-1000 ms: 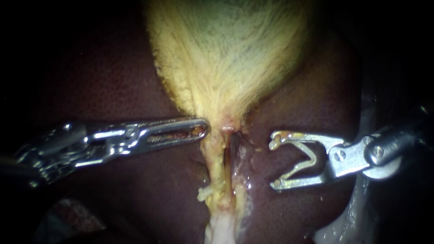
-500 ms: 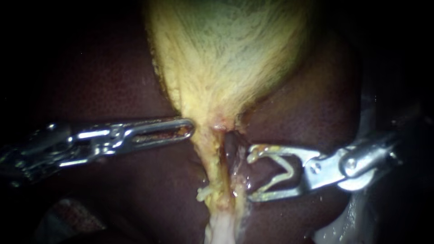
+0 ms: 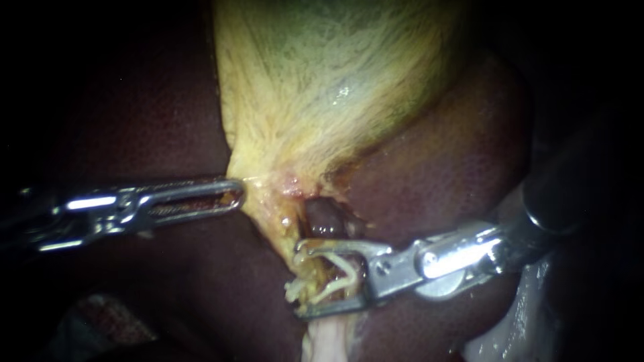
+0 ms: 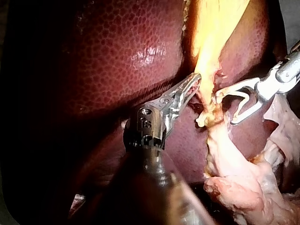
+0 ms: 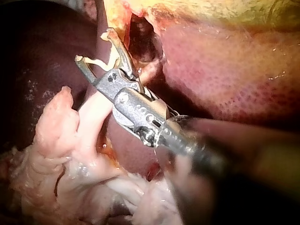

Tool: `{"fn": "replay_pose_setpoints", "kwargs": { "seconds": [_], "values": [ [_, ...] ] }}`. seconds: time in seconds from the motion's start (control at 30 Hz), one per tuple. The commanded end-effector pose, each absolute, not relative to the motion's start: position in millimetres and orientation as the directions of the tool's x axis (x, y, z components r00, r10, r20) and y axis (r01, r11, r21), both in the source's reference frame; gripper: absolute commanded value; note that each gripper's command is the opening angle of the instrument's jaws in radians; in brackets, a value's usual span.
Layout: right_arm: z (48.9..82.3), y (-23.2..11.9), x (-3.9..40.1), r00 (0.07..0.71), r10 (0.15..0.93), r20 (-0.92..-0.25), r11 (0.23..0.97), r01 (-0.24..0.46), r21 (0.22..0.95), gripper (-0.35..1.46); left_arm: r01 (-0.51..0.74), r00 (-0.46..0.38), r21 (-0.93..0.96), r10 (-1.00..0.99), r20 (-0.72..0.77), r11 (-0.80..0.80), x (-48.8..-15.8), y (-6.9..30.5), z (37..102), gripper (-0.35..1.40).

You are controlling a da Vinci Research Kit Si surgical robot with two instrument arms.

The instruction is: Clipping second clip left tube

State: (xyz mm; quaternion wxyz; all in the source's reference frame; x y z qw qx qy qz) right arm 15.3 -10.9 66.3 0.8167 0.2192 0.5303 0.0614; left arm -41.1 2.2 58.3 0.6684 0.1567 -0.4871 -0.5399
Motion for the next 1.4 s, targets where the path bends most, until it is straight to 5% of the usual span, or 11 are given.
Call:
{"fn": "replay_pose_setpoints", "kwargs": {
  "seconds": [0.03, 0.47, 1.07, 1.4],
  "values": [
    [66.9, -10.8, 15.2, 0.443, 0.332, -0.833, 0.895, 0.131, 0.426, 0.57, 0.57, -0.058, 0.735, -0.874, 0.482, 0.368, -41.1, 2.1, 58.1, -0.35],
    [71.1, -10.2, 14.8, 0.54, 0.292, -0.789, 0.908, 0.104, 0.406, 0.56, 0.575, -0.059, 0.733, -0.875, 0.481, 0.364, -41.5, 1.4, 56.6, -0.35],
    [71.4, -13.1, 18.2, 0.541, 0.276, -0.795, 0.904, 0.136, 0.406, 0.55, 0.569, -0.061, 0.737, -0.876, 0.478, 0.363, -42.9, 1.7, 56.3, -0.35],
    [71.9, -13.0, 18.8, 0.568, 0.254, -0.783, 0.894, 0.171, 0.414, 0.34, 0.569, -0.061, 0.738, -0.877, 0.478, 0.363, -43.2, 1.8, 56.3, -0.35]
  ]
}}
